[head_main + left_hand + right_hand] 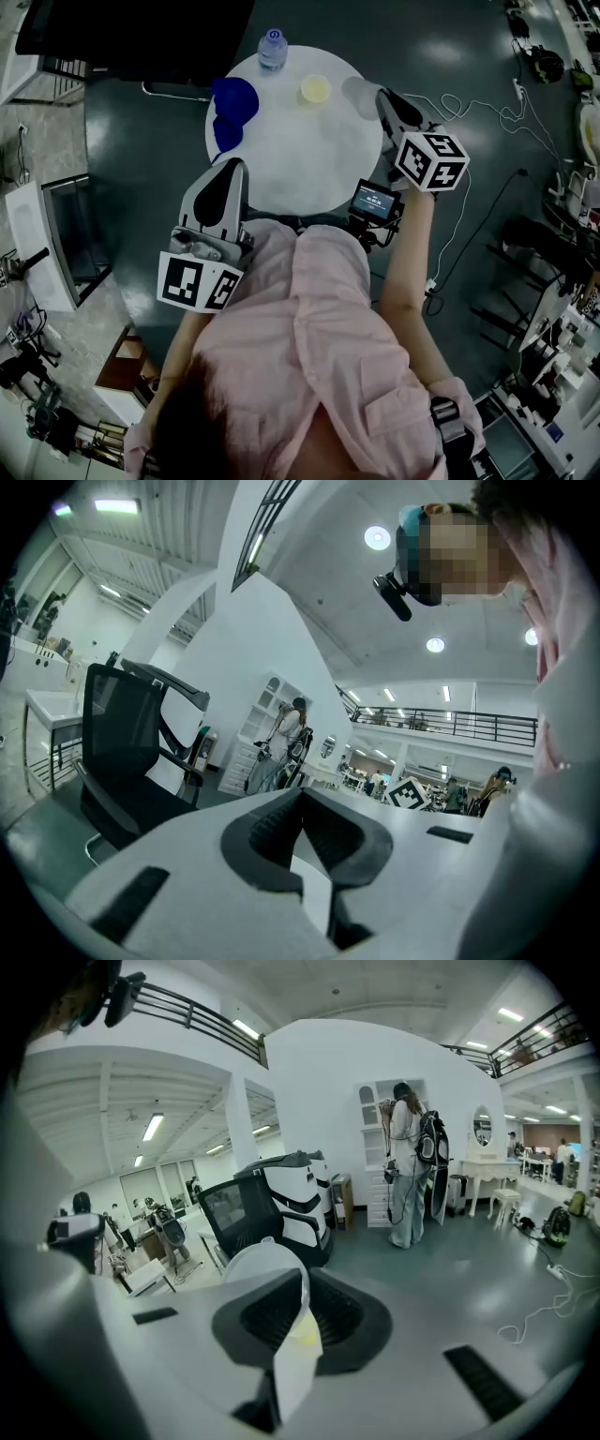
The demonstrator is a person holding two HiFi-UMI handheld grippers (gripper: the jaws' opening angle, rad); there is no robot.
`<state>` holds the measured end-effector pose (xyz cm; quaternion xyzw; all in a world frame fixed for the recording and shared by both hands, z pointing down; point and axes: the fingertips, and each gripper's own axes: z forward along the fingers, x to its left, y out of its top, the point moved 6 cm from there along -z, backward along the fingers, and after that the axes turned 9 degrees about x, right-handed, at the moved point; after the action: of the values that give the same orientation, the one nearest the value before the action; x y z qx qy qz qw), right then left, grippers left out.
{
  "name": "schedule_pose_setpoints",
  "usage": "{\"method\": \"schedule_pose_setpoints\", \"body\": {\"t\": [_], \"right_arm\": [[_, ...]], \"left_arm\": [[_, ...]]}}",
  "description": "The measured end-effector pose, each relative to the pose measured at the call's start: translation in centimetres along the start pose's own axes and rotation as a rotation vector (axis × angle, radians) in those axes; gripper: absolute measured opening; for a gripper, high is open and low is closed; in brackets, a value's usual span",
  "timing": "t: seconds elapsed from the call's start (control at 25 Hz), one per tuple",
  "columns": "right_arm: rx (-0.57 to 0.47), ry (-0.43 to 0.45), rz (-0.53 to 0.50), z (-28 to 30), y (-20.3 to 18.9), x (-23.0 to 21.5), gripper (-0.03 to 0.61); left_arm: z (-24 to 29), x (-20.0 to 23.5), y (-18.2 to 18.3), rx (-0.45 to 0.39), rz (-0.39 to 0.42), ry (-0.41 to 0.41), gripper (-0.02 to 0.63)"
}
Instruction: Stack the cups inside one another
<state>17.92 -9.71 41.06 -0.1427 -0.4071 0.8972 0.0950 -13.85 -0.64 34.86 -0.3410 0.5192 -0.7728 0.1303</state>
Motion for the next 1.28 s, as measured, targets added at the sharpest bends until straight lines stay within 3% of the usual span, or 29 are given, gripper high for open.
{"method": "schedule_pose_setpoints", "body": {"t": [0.64,1.28], "right_arm": [[0.043,0.043,-0.005,2.1,-0.9,0.9,0.044],[0.046,0.048,-0.035,1.8,0.7,1.2,0.044]], "left_arm": [[0.3,0.4,-1.1,0.01,-0.002,0.004,0.017],[0.3,0.1,0.8,-0.008,0.024,-0.016,0.017]]}}
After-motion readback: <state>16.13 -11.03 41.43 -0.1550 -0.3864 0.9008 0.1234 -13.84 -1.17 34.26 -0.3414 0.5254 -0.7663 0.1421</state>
